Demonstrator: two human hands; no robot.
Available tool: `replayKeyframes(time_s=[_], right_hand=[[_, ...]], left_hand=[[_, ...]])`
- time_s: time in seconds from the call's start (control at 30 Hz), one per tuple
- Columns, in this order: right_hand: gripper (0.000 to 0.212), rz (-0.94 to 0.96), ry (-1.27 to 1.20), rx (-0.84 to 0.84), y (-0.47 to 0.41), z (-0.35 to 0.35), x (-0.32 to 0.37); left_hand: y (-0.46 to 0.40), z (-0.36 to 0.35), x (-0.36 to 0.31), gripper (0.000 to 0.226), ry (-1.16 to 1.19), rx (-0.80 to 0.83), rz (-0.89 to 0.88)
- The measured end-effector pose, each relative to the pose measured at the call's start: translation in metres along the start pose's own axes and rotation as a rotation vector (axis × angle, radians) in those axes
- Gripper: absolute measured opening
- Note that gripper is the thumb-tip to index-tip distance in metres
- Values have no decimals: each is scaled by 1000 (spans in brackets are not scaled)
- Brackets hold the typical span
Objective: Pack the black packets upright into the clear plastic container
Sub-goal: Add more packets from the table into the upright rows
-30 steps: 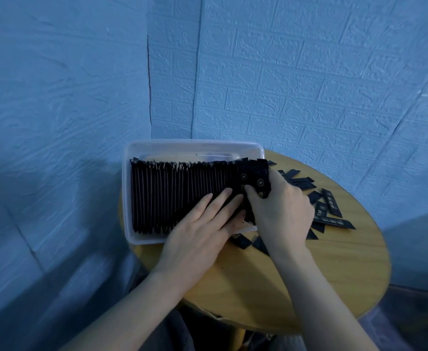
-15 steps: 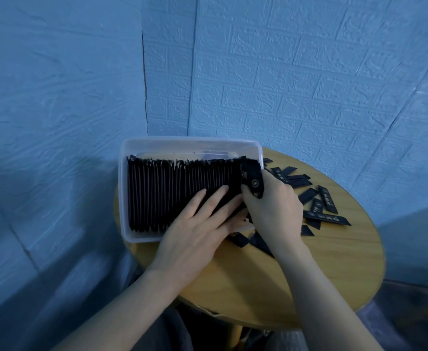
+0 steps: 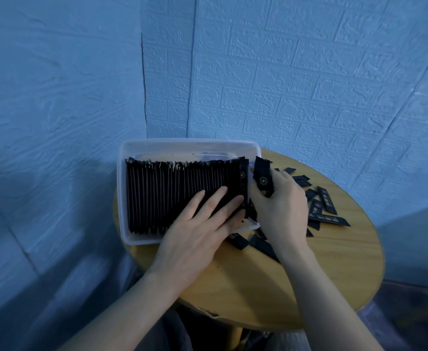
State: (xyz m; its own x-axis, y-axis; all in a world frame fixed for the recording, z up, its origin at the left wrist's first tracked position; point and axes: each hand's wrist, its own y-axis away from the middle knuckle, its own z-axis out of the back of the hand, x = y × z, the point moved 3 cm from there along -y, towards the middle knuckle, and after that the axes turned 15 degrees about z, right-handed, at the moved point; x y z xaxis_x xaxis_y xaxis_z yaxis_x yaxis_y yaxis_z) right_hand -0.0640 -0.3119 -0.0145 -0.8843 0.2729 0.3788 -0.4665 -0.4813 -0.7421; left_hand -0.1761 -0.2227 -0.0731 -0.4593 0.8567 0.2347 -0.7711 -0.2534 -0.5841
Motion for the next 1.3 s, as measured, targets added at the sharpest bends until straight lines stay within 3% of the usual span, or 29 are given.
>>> replayKeyframes(time_s=[0.17, 0.33, 0.47, 0.6, 0.8, 0.97, 1.1, 1.3], right_hand=[[21, 79, 207, 8, -5, 1, 6], [42, 101, 272, 169, 1, -6, 7], [39, 61, 177, 161, 6, -4, 5], [9, 72, 208, 143, 12, -3, 4], [30, 127, 174, 154, 12, -3, -2], [45, 59, -94, -65, 16, 9, -1], [27, -36, -233, -67, 15, 15, -1], [18, 26, -141, 32, 6, 15, -6]], left_hand=[[-1, 0, 0, 64, -3, 18, 5], [-1, -1, 0, 64, -11, 44, -3], [1, 0, 0, 62, 11, 24, -7], [1, 0, -2, 64, 45, -23, -20], [-1, -2, -4, 60, 12, -26, -25], [1, -2, -3, 63, -60, 23, -21], [0, -3, -2, 62, -52, 27, -11], [1, -1, -2, 63, -41, 22, -4]])
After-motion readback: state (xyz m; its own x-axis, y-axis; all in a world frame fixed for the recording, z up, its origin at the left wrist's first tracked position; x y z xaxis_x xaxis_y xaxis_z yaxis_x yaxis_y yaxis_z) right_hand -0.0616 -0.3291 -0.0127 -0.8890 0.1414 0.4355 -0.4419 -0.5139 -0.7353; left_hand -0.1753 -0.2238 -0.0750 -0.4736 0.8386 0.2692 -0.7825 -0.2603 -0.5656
